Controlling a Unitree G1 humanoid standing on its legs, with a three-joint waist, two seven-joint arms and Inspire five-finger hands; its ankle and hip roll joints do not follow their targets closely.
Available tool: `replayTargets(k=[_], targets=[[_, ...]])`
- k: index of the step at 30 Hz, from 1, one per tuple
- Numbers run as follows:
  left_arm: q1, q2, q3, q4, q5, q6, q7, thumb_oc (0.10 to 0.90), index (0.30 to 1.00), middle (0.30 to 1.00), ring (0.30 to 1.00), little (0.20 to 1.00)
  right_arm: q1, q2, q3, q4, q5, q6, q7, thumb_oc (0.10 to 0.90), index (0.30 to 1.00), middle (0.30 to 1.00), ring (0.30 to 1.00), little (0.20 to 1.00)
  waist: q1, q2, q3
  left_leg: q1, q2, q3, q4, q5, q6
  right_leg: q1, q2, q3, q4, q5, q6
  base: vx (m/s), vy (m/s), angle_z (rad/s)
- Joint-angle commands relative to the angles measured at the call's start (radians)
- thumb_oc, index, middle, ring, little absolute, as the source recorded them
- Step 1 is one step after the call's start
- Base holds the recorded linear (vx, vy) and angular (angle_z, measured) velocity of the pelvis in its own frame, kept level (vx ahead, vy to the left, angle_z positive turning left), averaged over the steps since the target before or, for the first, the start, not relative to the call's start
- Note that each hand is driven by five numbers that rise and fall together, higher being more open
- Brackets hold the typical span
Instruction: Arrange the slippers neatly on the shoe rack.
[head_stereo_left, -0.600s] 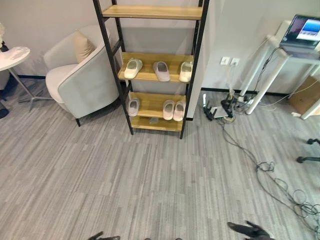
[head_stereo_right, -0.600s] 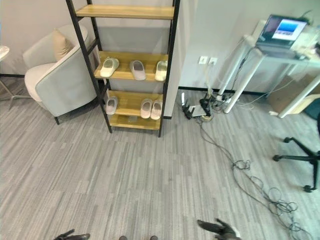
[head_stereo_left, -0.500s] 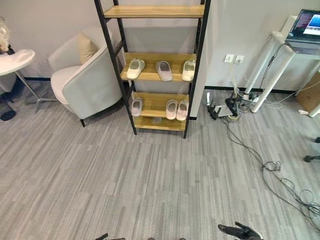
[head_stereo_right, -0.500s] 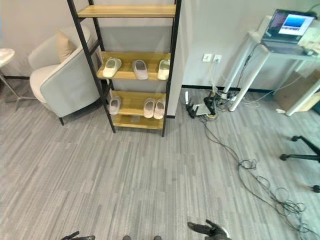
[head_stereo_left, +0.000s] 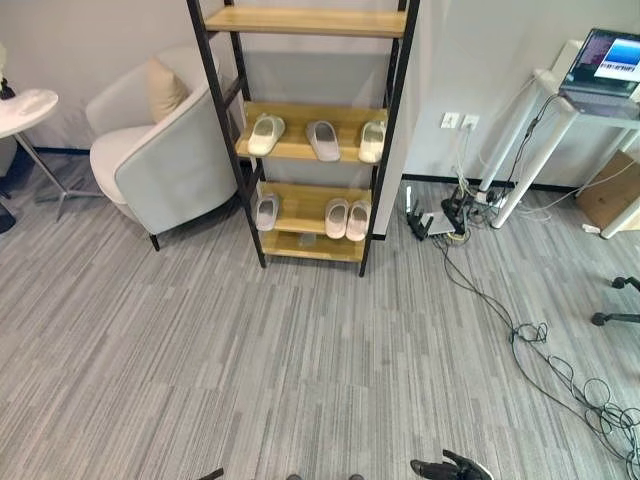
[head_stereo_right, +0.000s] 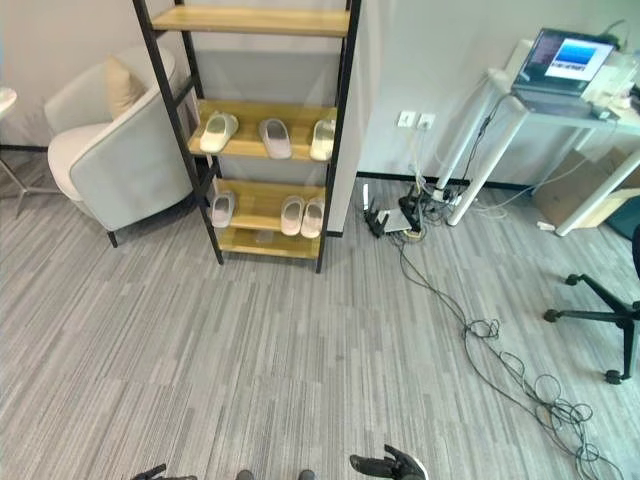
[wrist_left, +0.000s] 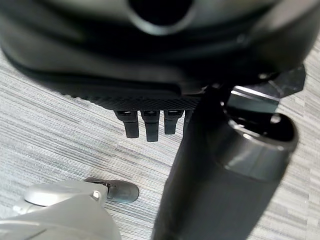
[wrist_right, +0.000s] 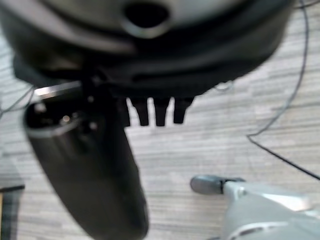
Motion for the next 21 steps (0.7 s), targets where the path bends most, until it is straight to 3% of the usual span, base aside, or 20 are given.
replayTargets(k=[1, 3, 5, 7, 10, 11, 12, 13, 14, 15, 17, 19, 21], targets=[[-0.071, -0.018, -0.031, -0.008, 0.013, -0.054, 0.032, 0.8, 0.9, 0.9, 0.9, 0.9, -0.05, -0.04, 0.022, -0.013, -0.03, -0.033, -0.028, 0.8, 0.9, 0.9, 0.9, 0.9, 0.016, 0.009, 0.061, -0.098, 0.118, 0.127, 0.172, -0.038, -0.069, 0.048, -0.067, -0.029, 0.026, -0.139, 0.08, 0.12, 0.052, 0.61], [-0.059, -0.023, -0.049, -0.011, 0.051, -0.049, 0.03, 0.8, 0.9, 0.9, 0.9, 0.9, -0.039, -0.034, 0.036, -0.009, -0.045, -0.023, -0.03, 0.8, 0.9, 0.9, 0.9, 0.9, 0.037, 0.009, 0.055, -0.145, 0.146, 0.17, 0.086, -0.004, -0.057, 0.072, -0.063, -0.048, 0.012, -0.153, 0.084, 0.23, 0.084, 0.54], [-0.049, -0.017, -0.063, 0.016, 0.091, -0.039, 0.032, 0.8, 0.9, 0.9, 0.9, 0.9, -0.044, -0.038, 0.031, -0.007, -0.044, -0.021, -0.036, 0.8, 0.9, 0.9, 0.9, 0.9, 0.057, -0.004, 0.049, -0.214, 0.154, 0.157, 0.044, 0.035, -0.06, 0.09, -0.062, -0.053, 0.006, -0.171, 0.088, 0.29, 0.118, 0.31], [-0.018, -0.015, -0.043, 0.058, 0.108, -0.024, 0.028, 0.8, 0.9, 0.9, 0.9, 0.9, -0.046, -0.029, 0.044, -0.006, -0.073, -0.018, -0.032, 0.8, 0.9, 0.9, 0.9, 0.9, 0.069, -0.009, 0.025, -0.205, 0.135, 0.127, 0.012, 0.04, -0.043, 0.101, -0.059, -0.039, 0.009, -0.184, 0.101, 0.33, 0.189, 0.0], [0.005, -0.005, -0.029, 0.078, 0.164, -0.015, 0.027, 0.8, 0.9, 0.9, 0.9, 0.9, -0.059, -0.021, 0.051, -0.019, -0.116, -0.015, -0.031, 0.8, 0.9, 0.9, 0.9, 0.9, 0.085, -0.036, 0.011, -0.193, 0.094, 0.134, 0.047, 0.005, -0.002, 0.088, -0.106, -0.009, 0.112, -0.176, 0.126, 0.32, 0.265, -0.22], [0.001, 0.01, -0.031, 0.069, 0.178, -0.018, 0.033, 0.8, 0.9, 0.9, 0.9, 0.9, -0.071, -0.02, 0.053, -0.036, -0.12, -0.016, -0.027, 0.8, 0.9, 0.9, 0.9, 0.9, 0.083, -0.042, 0.027, -0.158, 0.075, 0.151, 0.056, -0.029, 0.026, 0.019, -0.149, 0.001, 0.268, -0.106, 0.173, 0.25, 0.252, -0.33], [0.001, 0.01, -0.031, 0.07, 0.178, -0.018, 0.033, 0.8, 0.9, 0.9, 0.9, 0.9, -0.071, -0.02, 0.053, -0.035, -0.12, -0.016, -0.027, 0.8, 0.9, 0.9, 0.9, 0.9, 0.084, -0.041, 0.024, -0.161, 0.076, 0.151, 0.055, -0.027, 0.026, 0.015, -0.148, 0.002, 0.267, -0.104, 0.173, 0.26, 0.331, -0.5], [-0.012, 0.018, -0.044, 0.049, 0.19, -0.023, 0.043, 0.8, 0.9, 0.9, 0.9, 0.9, -0.087, -0.011, 0.073, -0.059, -0.139, -0.019, -0.03, 0.8, 0.9, 0.9, 0.9, 0.9, 0.061, -0.019, 0.05, -0.11, 0.073, 0.157, 0.042, -0.046, 0.046, -0.077, -0.178, 0.01, 0.445, -0.016, 0.196, 0.19, 0.261, -0.38], [-0.02, 0.02, -0.053, 0.037, 0.195, -0.027, 0.045, 0.8, 0.9, 0.9, 0.9, 0.9, -0.093, -0.008, 0.083, -0.069, -0.152, -0.022, -0.033, 0.8, 0.9, 0.9, 0.9, 0.9, 0.047, 0.002, 0.058, -0.084, 0.08, 0.157, 0.03, -0.05, 0.052, -0.121, -0.179, 0.006, 0.518, 0.025, 0.195, 0.19, 0.262, -0.35], [-0.02, 0.02, -0.053, 0.037, 0.195, -0.026, 0.045, 0.8, 0.9, 0.9, 0.9, 0.9, -0.093, -0.009, 0.083, -0.069, -0.153, -0.022, -0.033, 0.8, 0.9, 0.9, 0.9, 0.9, 0.048, 0.0, 0.059, -0.083, 0.079, 0.159, 0.03, -0.05, 0.053, -0.123, -0.181, 0.008, 0.523, 0.022, 0.196, 0.19, 0.183, -0.05], [-0.055, 0.029, -0.07, -0.002, 0.201, -0.033, 0.053, 0.8, 0.9, 0.9, 0.9, 0.9, -0.098, -0.002, 0.089, -0.085, -0.177, -0.022, -0.042, 0.8, 0.9, 0.9, 0.9, 0.9, 0.008, 0.041, 0.084, 0.011, 0.078, 0.154, -0.011, -0.075, 0.064, -0.213, -0.184, -0.02, 0.622, 0.037, 0.19, 0.38, 0.212, 0.18], [-0.064, 0.032, -0.075, -0.012, 0.204, -0.037, 0.057, 0.8, 0.9, 0.9, 0.9, 0.9, -0.092, -0.002, 0.09, -0.092, -0.182, -0.023, -0.044, 0.8, 0.9, 0.9, 0.9, 0.9, -0.003, 0.045, 0.087, 0.032, 0.074, 0.15, -0.018, -0.086, 0.064, -0.239, -0.18, -0.027, 0.616, 0.03, 0.187, 0.33, 0.086, 0.19], [-0.099, 0.031, -0.106, -0.039, 0.216, -0.044, 0.06, 0.8, 0.9, 0.9, 0.9, 0.9, -0.085, 0.003, 0.095, -0.099, -0.179, -0.024, -0.045, 0.8, 0.9, 0.9, 0.9, 0.9, -0.039, 0.04, 0.088, 0.083, 0.048, 0.119, -0.021, -0.124, 0.064, -0.284, -0.141, -0.019, 0.488, -0.004, 0.173, 0.4, -0.011, 0.16]])
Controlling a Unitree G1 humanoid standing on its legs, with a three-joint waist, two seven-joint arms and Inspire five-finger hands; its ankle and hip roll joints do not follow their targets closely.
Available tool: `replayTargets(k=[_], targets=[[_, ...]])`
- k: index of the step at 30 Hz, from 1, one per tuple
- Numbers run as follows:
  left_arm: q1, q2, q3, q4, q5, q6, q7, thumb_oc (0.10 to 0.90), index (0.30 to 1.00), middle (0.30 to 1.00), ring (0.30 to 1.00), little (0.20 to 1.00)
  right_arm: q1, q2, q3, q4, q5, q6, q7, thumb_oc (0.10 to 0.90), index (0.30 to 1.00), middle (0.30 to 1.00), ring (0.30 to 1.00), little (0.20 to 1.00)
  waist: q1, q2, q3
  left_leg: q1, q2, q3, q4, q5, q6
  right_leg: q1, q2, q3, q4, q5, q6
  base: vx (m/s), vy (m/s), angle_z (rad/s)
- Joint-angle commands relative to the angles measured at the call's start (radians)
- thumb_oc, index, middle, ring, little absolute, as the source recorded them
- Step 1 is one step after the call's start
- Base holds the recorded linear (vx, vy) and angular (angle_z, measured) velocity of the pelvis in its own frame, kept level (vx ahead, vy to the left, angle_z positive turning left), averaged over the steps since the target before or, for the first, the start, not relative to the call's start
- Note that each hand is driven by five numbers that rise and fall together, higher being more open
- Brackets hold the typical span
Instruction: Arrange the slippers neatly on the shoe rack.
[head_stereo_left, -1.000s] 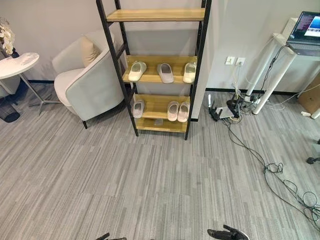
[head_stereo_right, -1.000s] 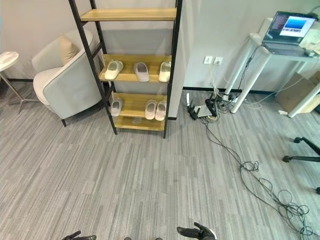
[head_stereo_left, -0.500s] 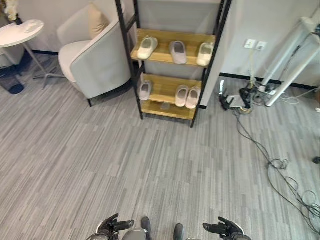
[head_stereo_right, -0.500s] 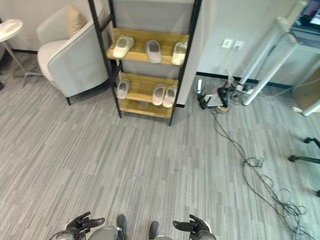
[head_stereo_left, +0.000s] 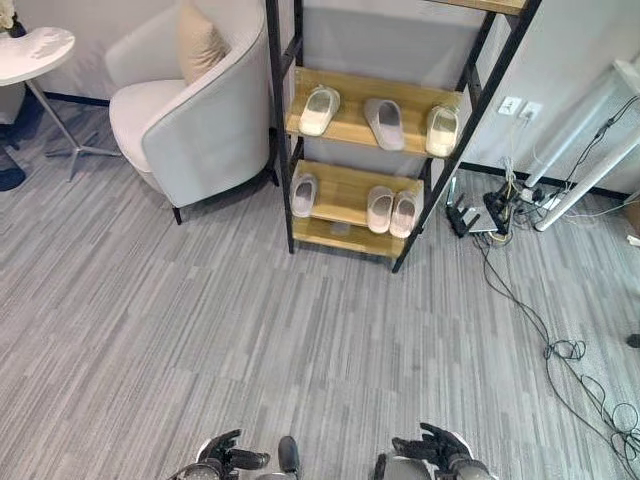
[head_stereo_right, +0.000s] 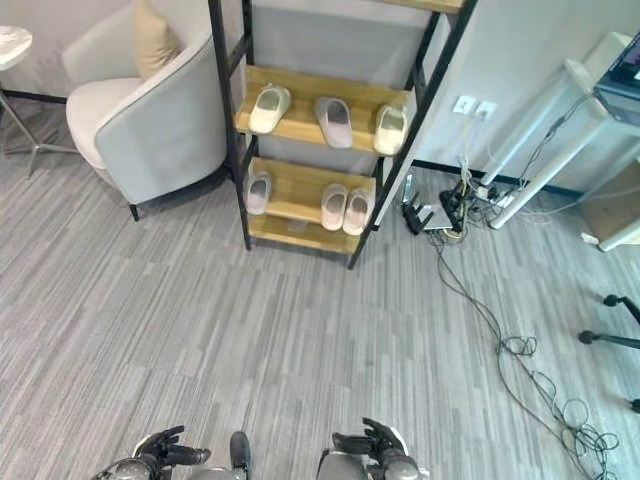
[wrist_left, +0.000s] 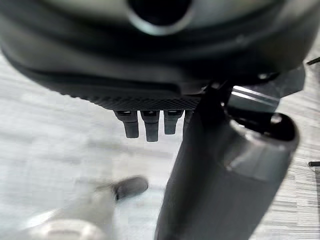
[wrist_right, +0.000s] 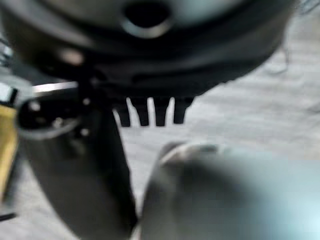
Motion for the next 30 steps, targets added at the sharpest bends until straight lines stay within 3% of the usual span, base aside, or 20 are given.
replayTargets(k=[1, 3, 4, 7, 10, 13, 14, 15, 16, 17, 18, 19, 20, 21, 22, 24, 25, 26, 29, 30], targets=[[-0.041, 0.035, -0.027, -0.04, 0.036, -0.026, 0.018, 0.8, 0.9, 0.9, 0.9, 0.9, -0.03, -0.018, 0.006, -0.016, -0.02, -0.025, -0.025, 0.8, 0.9, 0.9, 0.9, 0.9, -0.033, -0.008, 0.031, 0.029, -0.01, -0.05, 0.113, -0.176, -0.049, 0.055, 0.096, 0.027, -0.285, 0.108, -0.011, 0.24, -0.027, 0.29], [-0.041, 0.034, -0.028, -0.04, 0.036, -0.026, 0.018, 0.8, 0.9, 0.9, 0.9, 0.9, -0.03, -0.018, 0.006, -0.016, -0.02, -0.025, -0.025, 0.8, 0.9, 0.9, 0.9, 0.9, -0.034, -0.006, 0.036, 0.036, -0.008, -0.052, 0.112, -0.179, -0.049, 0.063, 0.098, 0.025, -0.287, 0.106, -0.011, 0.27, -0.06, 0.57], [-0.048, 0.021, -0.052, -0.027, 0.071, -0.027, 0.02, 0.8, 0.9, 0.9, 0.9, 0.9, -0.023, -0.029, -0.008, -0.011, -0.014, -0.023, -0.032, 0.8, 0.9, 0.9, 0.9, 0.9, -0.067, -0.021, 0.019, 0.091, -0.03, -0.087, 0.098, -0.217, -0.058, 0.054, 0.114, 0.093, -0.505, 0.132, -0.011, 0.42, -0.102, 0.61], [-0.041, 0.01, -0.053, 0.001, 0.098, -0.02, 0.023, 0.8, 0.9, 0.9, 0.9, 0.9, -0.027, -0.038, -0.014, -0.009, -0.031, -0.016, -0.04, 0.8, 0.9, 0.9, 0.9, 0.9, -0.09, -0.018, 0.004, 0.148, -0.029, -0.112, 0.08, -0.244, -0.071, 0.015, 0.1, 0.089, -0.611, 0.177, 0.003, 0.48, -0.152, 0.46], [-0.036, 0.005, -0.053, 0.012, 0.112, -0.015, 0.024, 0.8, 0.9, 0.9, 0.9, 0.9, -0.026, -0.045, -0.019, -0.008, -0.035, -0.016, -0.041, 0.8, 0.9, 0.9, 0.9, 0.9, -0.095, -0.015, -0.001, 0.171, -0.026, -0.117, 0.074, -0.255, -0.076, 0.012, 0.101, 0.078, -0.623, 0.183, 0.005, 0.31, -0.133, 0.22], [0.007, -0.012, -0.067, 0.056, 0.18, -0.008, 0.02, 0.8, 0.9, 0.9, 0.9, 0.9, -0.007, -0.085, -0.038, -0.005, -0.037, -0.019, -0.039, 0.8, 0.9, 0.9, 0.9, 0.9, -0.117, -0.011, -0.036, 0.246, -0.017, -0.137, 0.1, -0.296, -0.101, 0.047, 0.113, 0.081, -0.589, 0.19, -0.017, 0.5, -0.263, 0.41], [0.034, -0.027, -0.068, 0.067, 0.184, -0.001, 0.021, 0.8, 0.9, 0.9, 0.9, 0.9, -0.036, -0.108, -0.041, -0.012, -0.013, -0.024, -0.03, 0.8, 0.9, 0.9, 0.9, 0.9, -0.114, 0.006, -0.044, 0.223, 0.014, -0.134, 0.219, -0.243, -0.151, 0.085, 0.135, 0.085, -0.56, 0.171, -0.048, 0.41, -0.253, 0.57], [0.034, -0.026, -0.067, 0.067, 0.184, -0.001, 0.021, 0.8, 0.9, 0.9, 0.9, 0.9, -0.036, -0.108, -0.041, -0.012, -0.013, -0.024, -0.03, 0.8, 0.9, 0.9, 0.9, 0.9, -0.115, 0.003, -0.046, 0.22, 0.011, -0.136, 0.218, -0.24, -0.151, 0.082, 0.132, 0.085, -0.561, 0.172, -0.047, 0.34, -0.267, 0.28], [0.039, -0.018, -0.054, 0.07, 0.179, 0.009, 0.009, 0.8, 0.9, 0.9, 0.9, 0.9, -0.053, -0.147, -0.035, -0.12, -0.035, 0.014, -0.018, 0.8, 0.9, 0.9, 0.9, 0.9, -0.114, -0.003, -0.051, 0.18, 0.03, -0.124, 0.323, -0.185, -0.18, 0.104, 0.139, 0.081, -0.559, 0.161, -0.06, 0.16, -0.306, -0.02], [0.052, -0.007, -0.015, 0.041, 0.164, 0.0, 0.007, 0.8, 0.9, 0.9, 0.9, 0.9, 0.069, -0.241, -0.045, -0.33, 0.082, -0.124, 0.094, 0.8, 0.9, 0.9, 0.9, 0.9, -0.11, -0.033, -0.012, 0.019, 0.064, -0.104, 0.659, -0.061, -0.211, 0.15, 0.143, 0.091, -0.551, 0.123, -0.106, 0.16, -0.307, -0.14], [0.052, -0.006, -0.015, 0.041, 0.164, 0.0, 0.007, 0.8, 0.9, 0.9, 0.9, 0.9, 0.069, -0.241, -0.045, -0.33, 0.083, -0.124, 0.094, 0.8, 0.9, 0.9, 0.9, 0.9, -0.112, -0.035, -0.014, 0.015, 0.06, -0.105, 0.657, -0.058, -0.21, 0.147, 0.14, 0.091, -0.552, 0.124, -0.105, 0.13, -0.302, -0.11], [0.055, -0.021, -0.01, 0.037, 0.165, 0.0, 0.006, 0.8, 0.9, 0.9, 0.9, 0.9, 0.057, -0.241, -0.069, -0.279, 0.089, -0.146, 0.096, 0.8, 0.9, 0.9, 0.9, 0.9, -0.103, -0.048, -0.006, -0.023, 0.064, -0.087, 0.751, -0.048, -0.208, 0.166, 0.141, 0.094, -0.552, 0.109, -0.12, 0.23, -0.248, -0.35], [0.037, -0.037, -0.018, 0.028, 0.161, 0.006, 0.013, 0.8, 0.9, 0.9, 0.9, 0.9, 0.007, -0.228, -0.099, -0.186, 0.074, -0.152, 0.072, 0.8, 0.9, 0.9, 0.9, 0.9, -0.085, -0.063, 0.004, -0.102, 0.105, -0.015, 0.808, -0.052, -0.187, 0.218, 0.147, 0.093, -0.559, 0.072, -0.14, 0.24, -0.244, -0.3], [0.036, -0.037, -0.018, 0.028, 0.161, 0.006, 0.014, 0.8, 0.9, 0.9, 0.9, 0.9, 0.006, -0.228, -0.099, -0.185, 0.074, -0.153, 0.072, 0.8, 0.9, 0.9, 0.9, 0.9, -0.083, -0.058, 0.008, -0.101, 0.11, -0.014, 0.815, -0.058, -0.187, 0.22, 0.152, 0.094, -0.558, 0.071, -0.14, 0.37, -0.226, -0.35], [0.034, -0.027, -0.042, -0.007, 0.136, -0.005, 0.012, 0.8, 0.9, 0.9, 0.9, 0.9, -0.063, -0.235, -0.031, -0.19, -0.004, -0.106, -0.009, 0.8, 0.9, 0.9, 0.9, 0.9, -0.046, -0.059, 0.01, -0.158, 0.151, 0.017, 0.775, -0.065, -0.181, 0.27, 0.167, 0.086, -0.567, 0.034, -0.15, 0.3, -0.068, -0.12], [0.032, -0.022, -0.033, -0.019, 0.115, -0.011, 0.03, 0.8, 0.9, 0.9, 0.9, 0.9, 0.023, -0.225, -0.01, -0.283, 0.002, -0.129, 0.027, 0.8, 0.9, 0.9, 0.9, 0.9, -0.043, -0.066, 0.012, -0.173, 0.15, 0.035, 0.69, -0.074, -0.167, 0.295, 0.174, 0.097, -0.577, 0.023, -0.147, 0.26, -0.021, -0.15], [0.021, -0.035, -0.047, -0.021, 0.114, -0.01, 0.038, 0.8, 0.9, 0.9, 0.9, 0.9, 0.049, -0.207, 0.008, -0.275, -0.016, -0.138, 0.039, 0.8, 0.9, 0.9, 0.9, 0.9, -0.037, -0.063, 0.019, -0.175, 0.142, 0.027, 0.604, -0.084, -0.158, 0.314, 0.184, 0.104, -0.576, 0.013, -0.147, 0.31, 0.118, 0.03], [0.027, -0.036, -0.056, -0.04, 0.123, -0.018, 0.044, 0.8, 0.9, 0.9, 0.9, 0.9, 0.076, -0.243, 0.074, -0.452, -0.166, -0.144, 0.005, 0.8, 0.9, 0.9, 0.9, 0.9, -0.007, -0.062, 0.03, -0.189, 0.125, -0.031, 0.383, -0.07, -0.155, 0.349, 0.196, 0.113, -0.582, -0.01, -0.129, 0.31, 0.118, 0.06], [0.016, -0.036, -0.08, -0.043, 0.126, -0.019, 0.035, 0.8, 0.9, 0.9, 0.9, 0.9, 0.052, -0.211, 0.089, -0.39, -0.182, -0.098, 0.011, 0.8, 0.9, 0.9, 0.9, 0.9, 0.01, -0.06, 0.028, -0.187, 0.123, -0.077, 0.27, -0.03, -0.168, 0.381, 0.209, 0.108, -0.58, -0.032, -0.12, 0.28, 0.091, -0.32], [0.017, -0.026, -0.073, -0.053, 0.127, -0.014, 0.039, 0.8, 0.9, 0.9, 0.9, 0.9, 0.089, -0.217, 0.085, -0.561, -0.21, -0.075, 0.019, 0.8, 0.9, 0.9, 0.9, 0.9, 0.01, -0.071, 0.024, -0.197, 0.124, -0.077, 0.282, -0.031, -0.171, 0.389, 0.208, 0.113, -0.583, -0.039, -0.118, 0.26, 0.124, -0.59]])
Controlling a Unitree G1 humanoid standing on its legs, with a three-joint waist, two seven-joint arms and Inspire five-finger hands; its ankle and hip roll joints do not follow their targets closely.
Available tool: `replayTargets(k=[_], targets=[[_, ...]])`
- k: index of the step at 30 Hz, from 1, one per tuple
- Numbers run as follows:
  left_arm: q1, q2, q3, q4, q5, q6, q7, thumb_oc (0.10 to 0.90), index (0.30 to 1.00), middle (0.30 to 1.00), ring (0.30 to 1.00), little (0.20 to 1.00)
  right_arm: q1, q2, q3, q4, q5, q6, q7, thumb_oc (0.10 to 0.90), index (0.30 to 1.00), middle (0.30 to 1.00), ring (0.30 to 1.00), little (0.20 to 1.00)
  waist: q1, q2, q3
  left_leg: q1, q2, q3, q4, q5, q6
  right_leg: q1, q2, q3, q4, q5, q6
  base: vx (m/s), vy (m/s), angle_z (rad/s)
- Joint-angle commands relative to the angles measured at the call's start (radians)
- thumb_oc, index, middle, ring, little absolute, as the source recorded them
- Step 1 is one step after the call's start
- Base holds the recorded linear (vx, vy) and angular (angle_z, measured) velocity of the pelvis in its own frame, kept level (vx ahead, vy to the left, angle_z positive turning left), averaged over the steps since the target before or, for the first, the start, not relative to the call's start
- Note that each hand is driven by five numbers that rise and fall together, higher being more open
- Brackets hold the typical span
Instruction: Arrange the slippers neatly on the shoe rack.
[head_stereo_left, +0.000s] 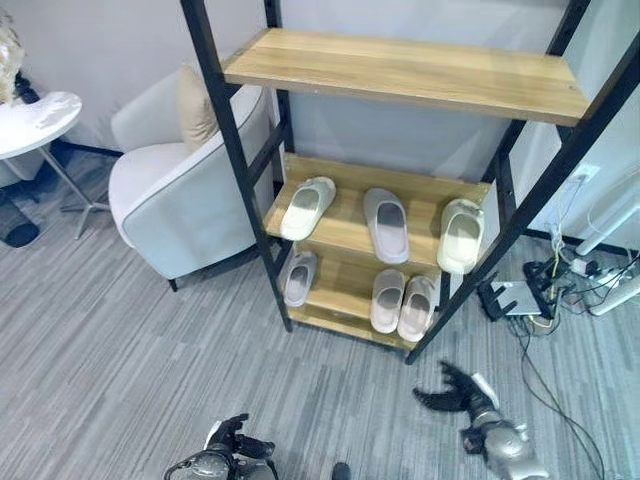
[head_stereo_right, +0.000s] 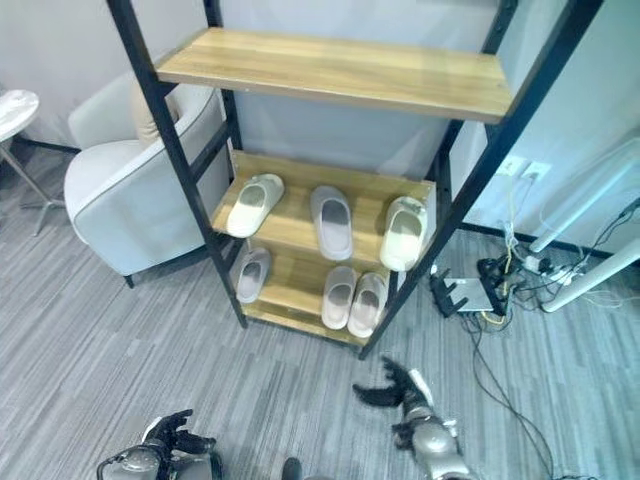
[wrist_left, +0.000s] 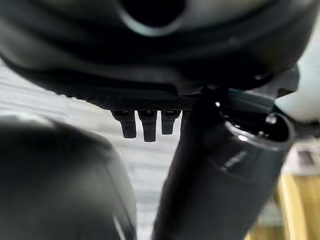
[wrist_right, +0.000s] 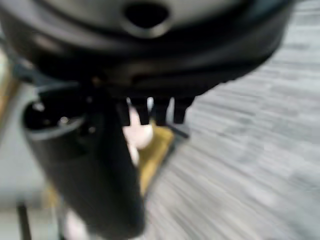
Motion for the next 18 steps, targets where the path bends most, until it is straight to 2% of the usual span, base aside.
replayTargets(k=[1, 4, 6, 9, 10, 11, 13, 14, 15, 16, 18], targets=[[0.052, 0.01, -0.026, 0.048, 0.027, 0.005, 0.015, 0.8, 0.9, 0.9, 0.9, 0.9, 0.129, -0.042, -0.081, -0.377, -0.092, 0.013, 0.029, 0.8, 0.9, 0.9, 0.9, 0.9, 0.027, -0.02, -0.01, 0.103, -0.011, 0.003, 0.078, -0.013, 0.045, -0.048, -0.089, 0.037, 0.133, -0.113, 0.114, 0.26, 0.125, -0.59], [0.055, 0.012, -0.016, 0.062, 0.06, 0.012, 0.024, 0.8, 0.9, 0.9, 0.9, 0.9, 0.167, -0.042, -0.074, -0.436, -0.112, 0.01, 0.042, 0.8, 0.9, 0.9, 0.9, 0.9, 0.023, -0.033, -0.03, 0.133, -0.027, 0.009, 0.053, -0.03, 0.055, -0.048, -0.1, 0.049, 0.134, -0.112, 0.124, 0.22, 0.15, -0.5], [0.057, 0.022, -0.008, 0.078, 0.084, 0.02, 0.029, 0.8, 0.9, 0.9, 0.9, 0.9, 0.149, -0.037, -0.069, -0.468, -0.143, 0.011, 0.039, 0.8, 0.9, 0.9, 0.9, 0.9, 0.019, -0.046, -0.053, 0.169, -0.047, 0.037, 0.022, -0.056, 0.074, -0.055, -0.116, 0.066, 0.135, -0.102, 0.149, 0.19, 0.201, -0.21], [0.058, 0.03, 0.003, 0.074, 0.082, 0.018, 0.029, 0.8, 0.9, 0.9, 0.9, 0.9, 0.139, -0.049, -0.07, -0.514, -0.165, 0.001, 0.035, 0.8, 0.9, 0.9, 0.9, 0.9, 0.019, -0.049, -0.062, 0.19, -0.062, 0.057, 0.005, -0.073, 0.091, -0.068, -0.124, 0.078, 0.153, -0.099, 0.166, 0.11, 0.148, -0.01], [0.055, 0.042, 0.008, 0.057, 0.086, 0.015, 0.031, 0.8, 0.9, 0.9, 0.9, 0.9, 0.122, -0.068, -0.075, -0.582, -0.196, -0.017, 0.029, 0.8, 0.9, 0.9, 0.9, 0.9, 0.014, -0.045, -0.059, 0.208, -0.075, 0.07, -0.006, -0.089, 0.111, -0.103, -0.131, 0.082, 0.225, -0.09, 0.192, 0.09, 0.173, -0.1], [0.055, 0.041, 0.008, 0.057, 0.086, 0.015, 0.031, 0.8, 0.9, 0.9, 0.9, 0.9, 0.123, -0.068, -0.076, -0.585, -0.196, -0.016, 0.03, 0.8, 0.9, 0.9, 0.9, 0.9, 0.016, -0.045, -0.059, 0.207, -0.076, 0.072, -0.006, -0.089, 0.112, -0.108, -0.132, 0.084, 0.231, -0.093, 0.192, 0.06, 0.217, -0.07], [0.039, 0.057, -0.002, 0.043, 0.109, 0.01, 0.04, 0.8, 0.9, 0.9, 0.9, 0.9, 0.074, -0.104, -0.068, -0.705, -0.273, -0.036, 0.023, 0.8, 0.9, 0.9, 0.9, 0.9, 0.001, -0.029, -0.028, 0.222, -0.079, 0.083, -0.009, -0.096, 0.133, -0.208, -0.154, 0.087, 0.404, -0.028, 0.25, -0.01, 0.16, -0.01], [0.038, 0.056, -0.002, 0.044, 0.11, 0.009, 0.04, 0.8, 0.9, 0.9, 0.9, 0.9, 0.075, -0.104, -0.069, -0.706, -0.274, -0.035, 0.023, 0.8, 0.9, 0.9, 0.9, 0.9, 0.001, -0.029, -0.029, 0.22, -0.08, 0.083, -0.009, -0.096, 0.134, -0.213, -0.155, 0.088, 0.41, -0.03, 0.251, 0.06, 0.128, -0.07], [0.039, 0.065, -0.003, 0.042, 0.141, 0.004, 0.039, 0.8, 0.9, 0.9, 0.9, 0.9, 0.061, -0.131, -0.075, -0.798, -0.335, -0.05, 0.018, 0.8, 0.9, 0.9, 0.9, 0.9, -0.007, -0.016, -0.028, 0.243, -0.088, 0.076, -0.022, -0.109, 0.139, -0.242, -0.169, 0.083, 0.426, -0.029, 0.247, 0.17, 0.087, -0.01], [0.043, 0.067, -0.001, 0.036, 0.147, -0.004, 0.035, 0.8, 0.9, 0.9, 0.9, 0.9, 0.046, -0.167, -0.091, -0.867, -0.391, -0.064, 0.003, 0.8, 0.9, 0.9, 0.9, 0.9, -0.014, -0.007, -0.033, 0.262, -0.097, 0.066, -0.036, -0.118, 0.137, -0.256, -0.175, 0.072, 0.355, -0.041, 0.229, 0.23, 0.079, 0.24], [0.05, 0.065, -0.01, 0.042, 0.172, -0.014, 0.029, 0.8, 0.9, 0.9, 0.9, 0.9, 0.025, -0.208, -0.117, -0.936, -0.453, -0.074, -0.022, 0.8, 0.9, 0.9, 0.9, 0.9, -0.026, -0.008, -0.035, 0.276, -0.116, 0.045, -0.033, -0.129, 0.137, -0.25, -0.169, 0.089, 0.245, -0.035, 0.211, 0.19, -0.014, 0.28]])
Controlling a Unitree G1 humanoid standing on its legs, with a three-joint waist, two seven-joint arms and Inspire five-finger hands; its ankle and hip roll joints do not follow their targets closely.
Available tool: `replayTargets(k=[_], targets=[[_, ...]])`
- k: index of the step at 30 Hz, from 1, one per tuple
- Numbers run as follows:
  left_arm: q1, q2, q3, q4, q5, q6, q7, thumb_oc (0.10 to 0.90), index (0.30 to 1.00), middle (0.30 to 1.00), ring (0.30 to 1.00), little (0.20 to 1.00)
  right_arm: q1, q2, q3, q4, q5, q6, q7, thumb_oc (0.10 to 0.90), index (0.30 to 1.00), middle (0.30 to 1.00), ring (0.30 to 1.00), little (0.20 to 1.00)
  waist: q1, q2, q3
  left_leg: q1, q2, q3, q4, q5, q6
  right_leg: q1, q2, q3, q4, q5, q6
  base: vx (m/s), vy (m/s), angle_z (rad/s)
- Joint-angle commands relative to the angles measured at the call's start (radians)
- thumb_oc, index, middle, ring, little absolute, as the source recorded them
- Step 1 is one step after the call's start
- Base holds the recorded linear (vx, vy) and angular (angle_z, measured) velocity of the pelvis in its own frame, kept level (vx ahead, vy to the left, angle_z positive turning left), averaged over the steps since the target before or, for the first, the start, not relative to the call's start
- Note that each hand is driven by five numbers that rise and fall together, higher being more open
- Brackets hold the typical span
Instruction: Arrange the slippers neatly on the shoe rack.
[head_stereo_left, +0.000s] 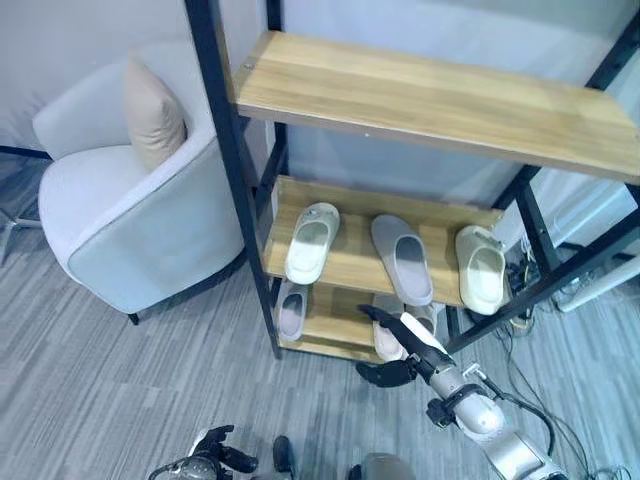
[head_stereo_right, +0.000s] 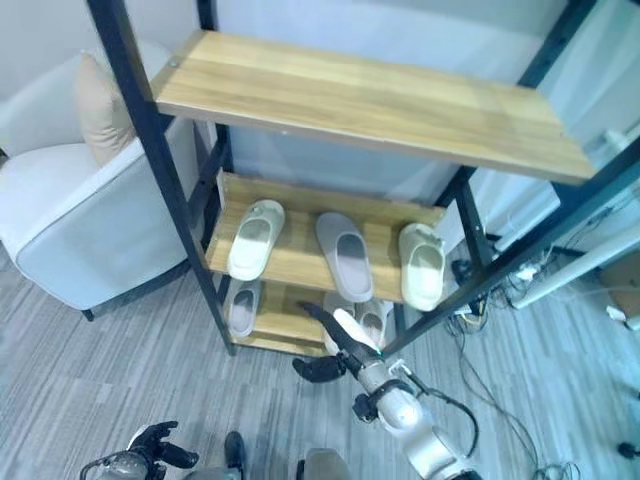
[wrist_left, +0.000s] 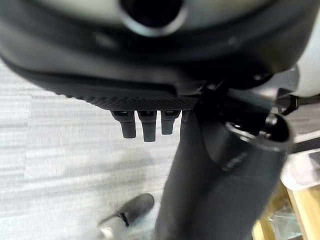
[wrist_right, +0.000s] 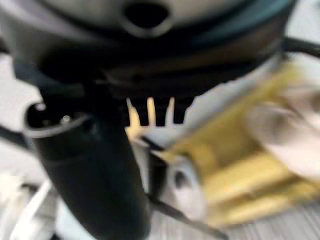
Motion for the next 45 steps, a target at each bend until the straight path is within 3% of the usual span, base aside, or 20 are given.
replayTargets(k=[1, 6, 15, 28, 34, 39, 45], targets=[[0.029, -0.003, 0.003, 0.004, 0.057, -0.041, 0.005, 0.8, 0.9, 0.9, 0.9, 0.9, -0.078, -0.041, -0.109, -0.073, -0.132, -0.102, -0.103, 0.8, 0.9, 0.9, 0.9, 0.9, -0.017, -0.016, -0.031, 0.045, 0.033, 0.016, 0.117, -0.175, -0.096, 0.092, 0.022, 0.032, -0.316, 0.173, -0.009, 0.14, -0.029, 0.31], [0.07, -0.026, 0.009, 0.009, 0.08, -0.041, 0.013, 0.8, 0.9, 0.9, 0.9, 0.9, -0.092, -0.077, -0.199, -0.164, -0.261, -0.084, -0.2, 0.8, 0.9, 0.9, 0.9, 0.9, -0.005, -0.009, -0.065, 0.075, 0.035, 0.009, 0.088, -0.182, -0.101, 0.15, 0.046, 0.044, -0.392, 0.171, -0.029, 0.13, -0.073, 0.37], [0.126, -0.054, -0.054, 0.003, 0.113, -0.042, 0.01, 0.8, 0.9, 0.9, 0.9, 0.9, -0.105, -0.108, -0.344, -0.035, -0.26, -0.035, -0.353, 0.8, 0.9, 0.9, 0.9, 0.9, 0.027, 0.004, -0.096, 0.12, 0.046, -0.027, 0.001, -0.151, -0.12, 0.247, 0.059, -0.001, -0.496, 0.163, -0.049, 0.1, -0.086, 0.1], [0.104, -0.022, -0.07, -0.004, 0.098, -0.048, 0.038, 0.8, 0.9, 0.9, 0.9, 0.9, -0.303, -0.163, -0.245, 0.189, -0.164, -0.02, -0.366, 0.8, 0.9, 0.9, 0.9, 0.9, 0.041, 0.047, -0.066, 0.087, 0.043, -0.04, -0.014, -0.139, -0.133, 0.228, 0.054, -0.012, -0.532, 0.172, -0.051, 0.01, -0.025, 0.04], [0.1, -0.019, -0.103, -0.021, 0.096, -0.06, 0.052, 0.8, 0.9, 0.9, 0.9, 0.9, -0.393, -0.144, -0.221, 0.294, -0.075, -0.021, -0.4, 0.8, 0.9, 0.9, 0.9, 0.9, 0.051, 0.072, -0.04, 0.058, 0.041, -0.048, -0.014, -0.128, -0.137, 0.209, 0.054, -0.017, -0.535, 0.171, -0.051, 0.0, -0.009, 0.03], [0.087, -0.012, -0.121, -0.033, 0.083, -0.069, 0.067, 0.8, 0.9, 0.9, 0.9, 0.9, -0.462, -0.104, -0.2, 0.412, 0.05, -0.039, -0.412, 0.8, 0.9, 0.9, 0.9, 0.9, 0.066, 0.079, -0.022, 0.036, 0.039, -0.061, -0.015, -0.119, -0.14, 0.193, 0.053, -0.023, -0.535, 0.172, -0.052, -0.03, 0.004, 0.04], [0.082, -0.004, -0.131, -0.046, 0.076, -0.076, 0.073, 0.8, 0.9, 0.9, 0.9, 0.9, -0.499, -0.095, -0.181, 0.513, 0.096, -0.045, -0.418, 0.8, 0.9, 0.9, 0.9, 0.9, 0.078, 0.077, -0.015, 0.028, 0.04, -0.07, -0.016, -0.115, -0.142, 0.19, 0.054, -0.031, -0.535, 0.171, -0.052, 0.01, 0.0, 0.08]])
